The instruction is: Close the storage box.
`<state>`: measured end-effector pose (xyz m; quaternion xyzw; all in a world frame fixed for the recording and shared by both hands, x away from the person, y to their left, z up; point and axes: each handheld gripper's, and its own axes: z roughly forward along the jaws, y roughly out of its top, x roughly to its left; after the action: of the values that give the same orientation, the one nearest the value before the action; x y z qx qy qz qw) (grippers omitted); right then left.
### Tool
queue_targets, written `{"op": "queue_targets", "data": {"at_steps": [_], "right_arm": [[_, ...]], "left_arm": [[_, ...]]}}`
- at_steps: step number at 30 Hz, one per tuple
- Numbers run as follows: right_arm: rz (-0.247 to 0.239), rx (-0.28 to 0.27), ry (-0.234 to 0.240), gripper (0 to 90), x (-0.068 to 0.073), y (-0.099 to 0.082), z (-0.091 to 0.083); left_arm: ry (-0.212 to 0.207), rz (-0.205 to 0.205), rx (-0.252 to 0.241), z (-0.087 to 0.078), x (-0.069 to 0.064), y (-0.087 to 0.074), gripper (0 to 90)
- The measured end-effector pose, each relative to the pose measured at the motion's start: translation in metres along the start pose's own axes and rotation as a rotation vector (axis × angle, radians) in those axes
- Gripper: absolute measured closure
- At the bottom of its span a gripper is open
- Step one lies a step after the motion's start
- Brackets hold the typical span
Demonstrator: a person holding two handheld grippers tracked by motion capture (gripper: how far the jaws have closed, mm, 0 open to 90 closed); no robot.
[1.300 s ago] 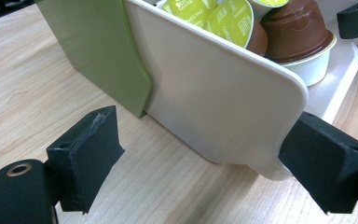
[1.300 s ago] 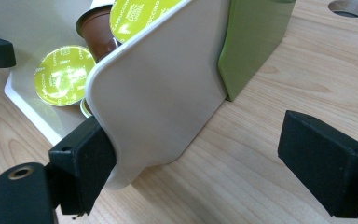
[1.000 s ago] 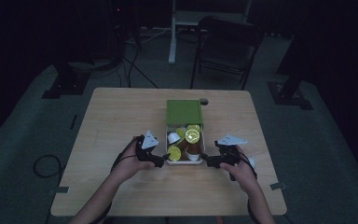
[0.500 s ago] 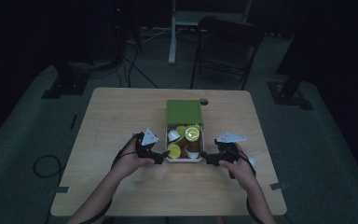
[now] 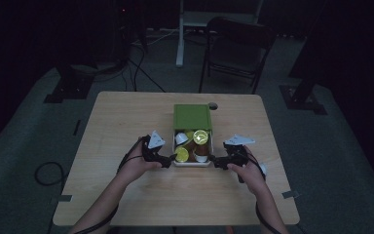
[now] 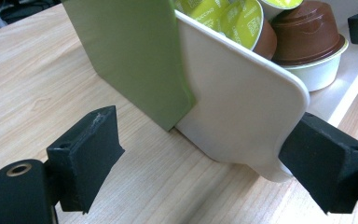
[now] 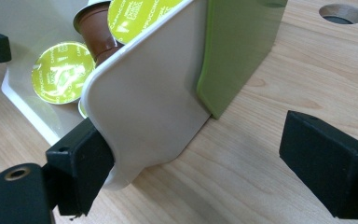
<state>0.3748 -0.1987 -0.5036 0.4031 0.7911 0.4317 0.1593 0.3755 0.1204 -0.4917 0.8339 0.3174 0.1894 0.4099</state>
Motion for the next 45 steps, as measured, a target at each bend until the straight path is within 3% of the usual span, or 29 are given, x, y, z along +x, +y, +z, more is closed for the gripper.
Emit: {"op": "queue_targets", "data": {"at_steps": [9, 31, 45], "right_arm": [[0.039, -0.019, -0.014, 11.5, -0.005, 0.005, 0.004], [0.061, -0.016, -0.056, 11.5, -0.014, 0.016, 0.015], [0.089, -0.031, -0.085, 11.5, -0.019, 0.020, 0.024]], "left_arm": [[0.007, -0.005, -0.009, 0.002, 0.005, 0.006, 14.4], [0.015, -0.027, -0.010, 0.012, 0.016, 0.012, 14.3], [0.047, -0.020, -0.010, 0.019, 0.023, 0.018, 14.2]]}}
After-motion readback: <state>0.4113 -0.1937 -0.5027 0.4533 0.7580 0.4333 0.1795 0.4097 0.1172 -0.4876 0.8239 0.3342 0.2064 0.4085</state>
